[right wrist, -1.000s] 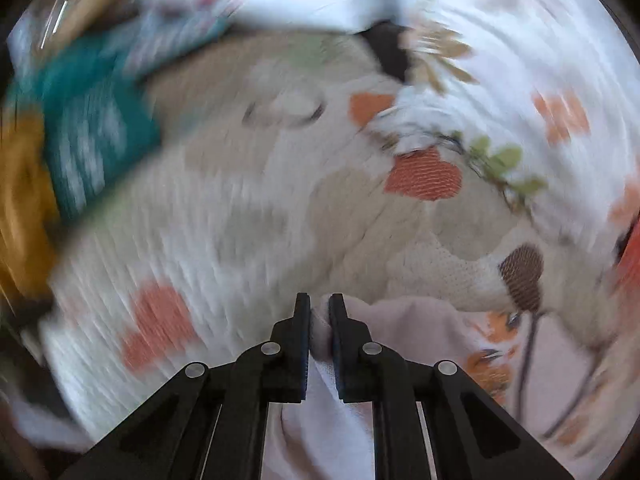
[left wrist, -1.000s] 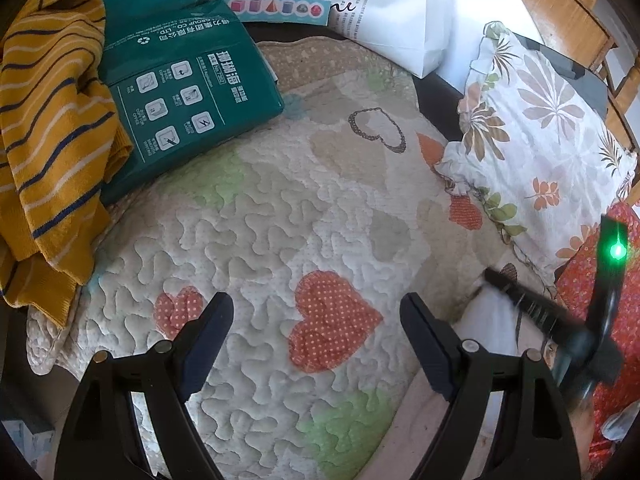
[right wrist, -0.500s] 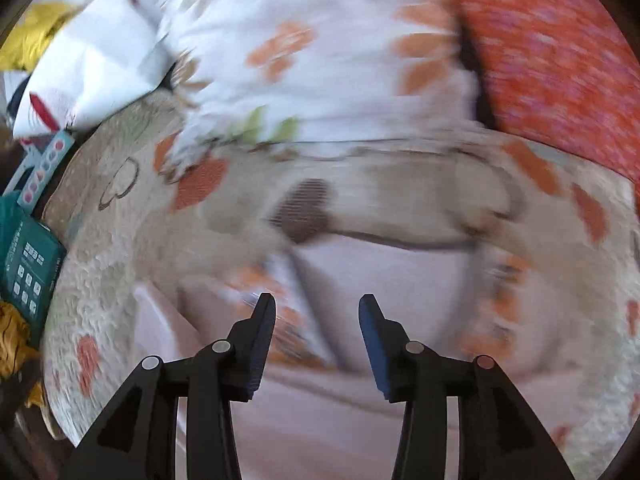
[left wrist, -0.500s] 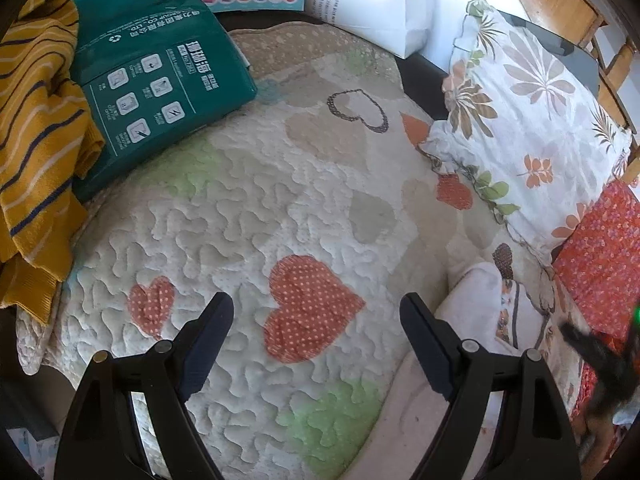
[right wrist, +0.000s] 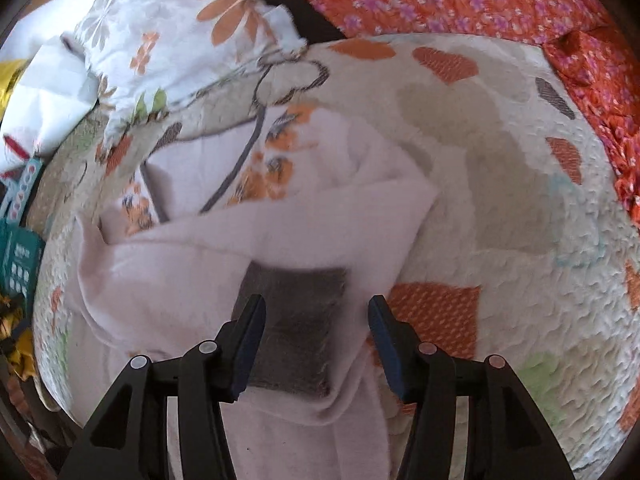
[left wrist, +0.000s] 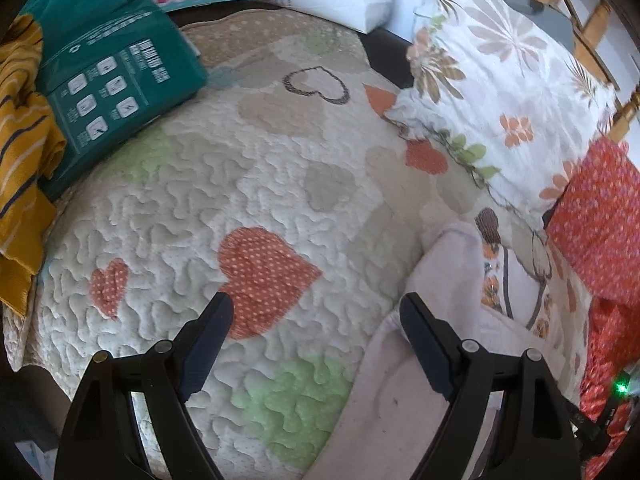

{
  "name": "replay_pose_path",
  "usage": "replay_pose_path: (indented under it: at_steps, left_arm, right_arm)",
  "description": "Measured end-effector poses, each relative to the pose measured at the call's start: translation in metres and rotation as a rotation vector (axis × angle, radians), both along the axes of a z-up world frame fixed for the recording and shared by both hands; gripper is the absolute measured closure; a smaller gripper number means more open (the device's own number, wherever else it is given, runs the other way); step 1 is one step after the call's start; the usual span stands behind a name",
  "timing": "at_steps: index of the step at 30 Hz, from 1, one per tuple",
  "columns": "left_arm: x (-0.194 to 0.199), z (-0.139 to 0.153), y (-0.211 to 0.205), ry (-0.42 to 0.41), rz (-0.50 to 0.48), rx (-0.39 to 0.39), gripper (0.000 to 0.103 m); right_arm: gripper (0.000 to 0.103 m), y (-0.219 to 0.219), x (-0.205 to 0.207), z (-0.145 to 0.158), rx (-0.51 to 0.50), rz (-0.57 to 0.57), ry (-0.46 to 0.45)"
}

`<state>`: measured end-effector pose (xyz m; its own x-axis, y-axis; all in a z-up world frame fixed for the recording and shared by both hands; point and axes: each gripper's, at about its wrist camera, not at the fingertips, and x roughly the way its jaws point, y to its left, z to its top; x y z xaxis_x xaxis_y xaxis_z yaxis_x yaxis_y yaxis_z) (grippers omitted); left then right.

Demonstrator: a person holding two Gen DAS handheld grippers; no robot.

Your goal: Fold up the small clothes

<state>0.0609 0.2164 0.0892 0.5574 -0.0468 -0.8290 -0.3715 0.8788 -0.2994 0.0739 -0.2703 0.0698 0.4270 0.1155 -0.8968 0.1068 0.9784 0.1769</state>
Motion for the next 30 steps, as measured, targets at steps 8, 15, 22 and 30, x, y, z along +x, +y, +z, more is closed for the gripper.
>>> replay_pose_path:
  at_steps: [8,15,22,30]
  left_arm:
    - [0.000,-0.009,-0.021,0.027,-0.041,0.075,0.019]
    - [-0.006,-0.014,-0.054,-0.001,-0.091,0.084,0.019]
    - [0.021,-0.027,-0.135,-0.025,-0.240,0.169,0.019]
    - [0.041,-0.068,-0.181,0.121,-0.338,0.333,0.019]
  right_arm:
    - [0.091,-0.002,-0.012,-0.006,-0.387,-0.072,0.017]
    - [0.060,-0.038,-0.081,0.032,-0.252,-0.054,-0.071]
    - [0.058,-0.061,-0.118,0.028,-0.280,-0.096,-0.144]
    - [0.050,-0.053,-0.105,0.014,-0.240,-0.081,-0.120]
